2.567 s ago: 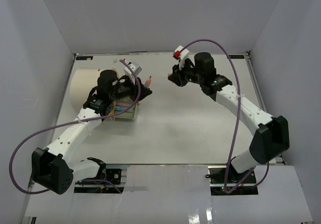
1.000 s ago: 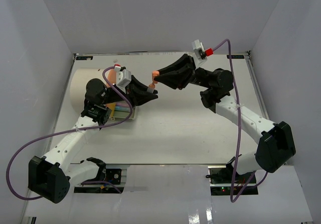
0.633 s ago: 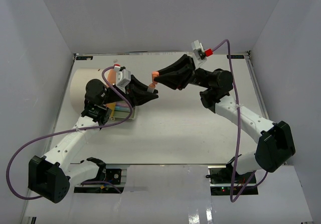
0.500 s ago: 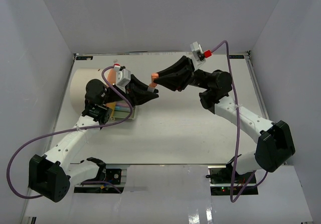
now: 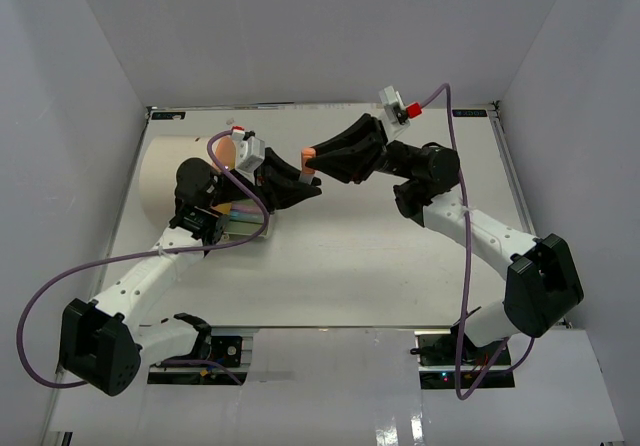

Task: Sort the stationery into containers
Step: Close the pen cap on the pen.

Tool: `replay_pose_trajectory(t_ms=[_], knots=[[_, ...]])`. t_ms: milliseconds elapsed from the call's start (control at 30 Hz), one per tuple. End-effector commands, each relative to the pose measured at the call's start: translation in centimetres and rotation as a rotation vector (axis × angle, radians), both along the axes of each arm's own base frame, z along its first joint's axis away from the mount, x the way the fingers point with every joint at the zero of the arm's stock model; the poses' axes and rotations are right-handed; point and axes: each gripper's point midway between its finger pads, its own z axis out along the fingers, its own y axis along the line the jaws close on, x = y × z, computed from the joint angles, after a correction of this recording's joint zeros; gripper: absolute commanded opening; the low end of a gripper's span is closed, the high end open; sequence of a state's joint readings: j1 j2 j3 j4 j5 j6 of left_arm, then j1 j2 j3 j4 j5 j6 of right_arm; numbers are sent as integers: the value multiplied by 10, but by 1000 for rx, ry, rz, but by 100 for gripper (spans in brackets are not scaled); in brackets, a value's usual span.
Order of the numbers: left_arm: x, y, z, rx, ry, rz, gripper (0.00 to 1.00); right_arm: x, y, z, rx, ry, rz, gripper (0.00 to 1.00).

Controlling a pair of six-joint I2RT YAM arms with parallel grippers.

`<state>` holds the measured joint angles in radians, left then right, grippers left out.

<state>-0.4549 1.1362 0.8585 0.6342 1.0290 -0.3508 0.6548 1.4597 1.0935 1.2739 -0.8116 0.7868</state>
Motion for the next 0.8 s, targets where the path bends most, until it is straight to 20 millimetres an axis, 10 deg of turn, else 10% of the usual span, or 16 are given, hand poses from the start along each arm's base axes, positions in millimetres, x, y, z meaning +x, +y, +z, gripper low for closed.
replay_pose_trajectory(t_ms=[0, 433, 767], knots=[[-6, 1, 27, -59, -88, 3, 0, -9, -3, 1, 28, -34, 15, 25], [-9, 4, 34, -101, -99, 17, 0, -9, -3, -5, 16, -18, 15, 31], [-6, 2, 32, -103, -93, 8, 0, -12, -4, -11, -4, -29, 20, 71]])
